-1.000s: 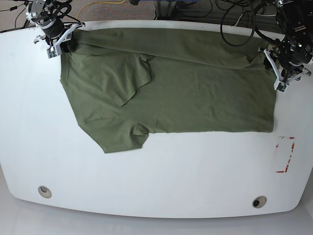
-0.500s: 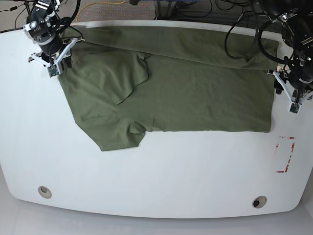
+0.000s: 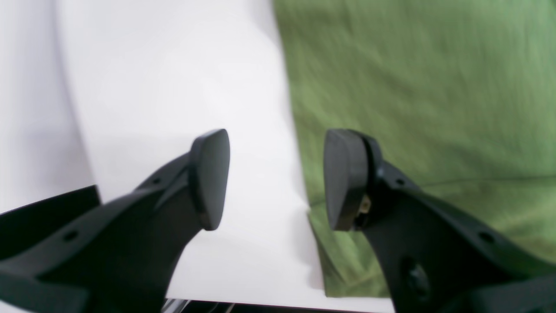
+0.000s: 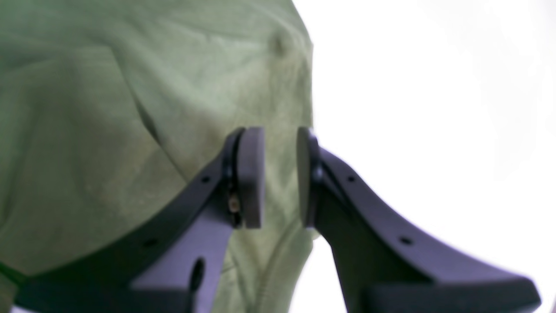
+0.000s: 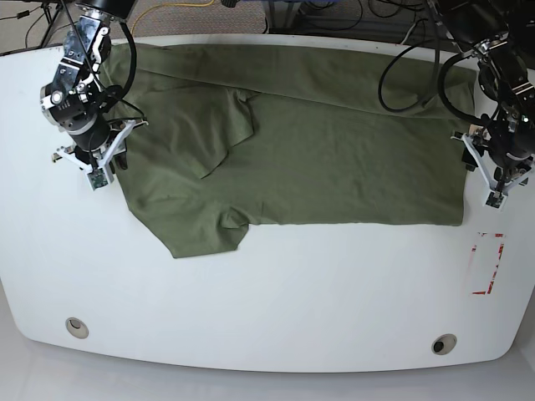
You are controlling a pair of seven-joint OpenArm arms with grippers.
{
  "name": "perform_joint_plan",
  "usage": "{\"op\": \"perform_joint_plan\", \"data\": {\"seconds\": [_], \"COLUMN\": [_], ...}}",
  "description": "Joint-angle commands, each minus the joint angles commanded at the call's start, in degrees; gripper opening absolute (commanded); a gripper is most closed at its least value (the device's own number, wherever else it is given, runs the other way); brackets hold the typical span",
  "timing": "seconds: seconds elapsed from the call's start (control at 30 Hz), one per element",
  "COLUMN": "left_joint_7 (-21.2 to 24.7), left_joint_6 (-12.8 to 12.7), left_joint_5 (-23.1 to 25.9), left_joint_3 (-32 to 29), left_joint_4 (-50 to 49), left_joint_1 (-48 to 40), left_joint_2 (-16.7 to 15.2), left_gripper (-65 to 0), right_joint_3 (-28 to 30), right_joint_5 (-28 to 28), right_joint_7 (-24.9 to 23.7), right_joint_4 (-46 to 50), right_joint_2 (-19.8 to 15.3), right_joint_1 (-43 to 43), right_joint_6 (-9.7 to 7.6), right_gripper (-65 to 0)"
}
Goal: Layout the t-shirt on the table in an organized manner, then fold the t-shirt properly
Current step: 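Release the right gripper and move it down the t-shirt side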
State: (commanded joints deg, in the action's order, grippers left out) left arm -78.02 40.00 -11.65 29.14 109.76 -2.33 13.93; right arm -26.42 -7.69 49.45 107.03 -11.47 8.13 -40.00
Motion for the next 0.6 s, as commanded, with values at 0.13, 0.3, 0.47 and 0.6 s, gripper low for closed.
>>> {"op": "perform_joint_plan", "data": {"seconds": [0.13, 0.3, 0.47, 0.6], "left_joint_7": [-0.2, -0.2, 0.1, 0.8], "left_joint_6": [0.0, 0.0, 0.0, 0.0], "left_joint_5": [-0.1, -3.3, -8.3, -9.0], "left_joint_3": [-1.7, -1.7, -1.7, -1.7], "left_joint_4": [0.8, 2.4, 2.4, 2.5], "left_joint_1": [-5.8, -12.6, -18.4, -20.7], "left_joint_2": [0.0, 0.2, 1.3, 1.8], "left_gripper": [-33.6, -33.6, -33.8, -33.8], "right_joint_3": [1.8, 2.6, 2.7, 2.7], "right_joint_5": [0.0, 0.1, 0.1, 0.0], "right_joint_7": [0.0, -0.1, -0.3, -0.3], "right_joint_4": [-0.9, -0.9, -1.6, -1.7], "right_joint_2": [1.1, 2.0, 3.3, 3.4], "right_joint_1": [0.0, 0.4, 1.1, 1.1], "right_joint_6": [0.00, 0.00, 0.00, 0.00], "right_gripper": [-52.3, -52.5, -52.5, -52.5]}}
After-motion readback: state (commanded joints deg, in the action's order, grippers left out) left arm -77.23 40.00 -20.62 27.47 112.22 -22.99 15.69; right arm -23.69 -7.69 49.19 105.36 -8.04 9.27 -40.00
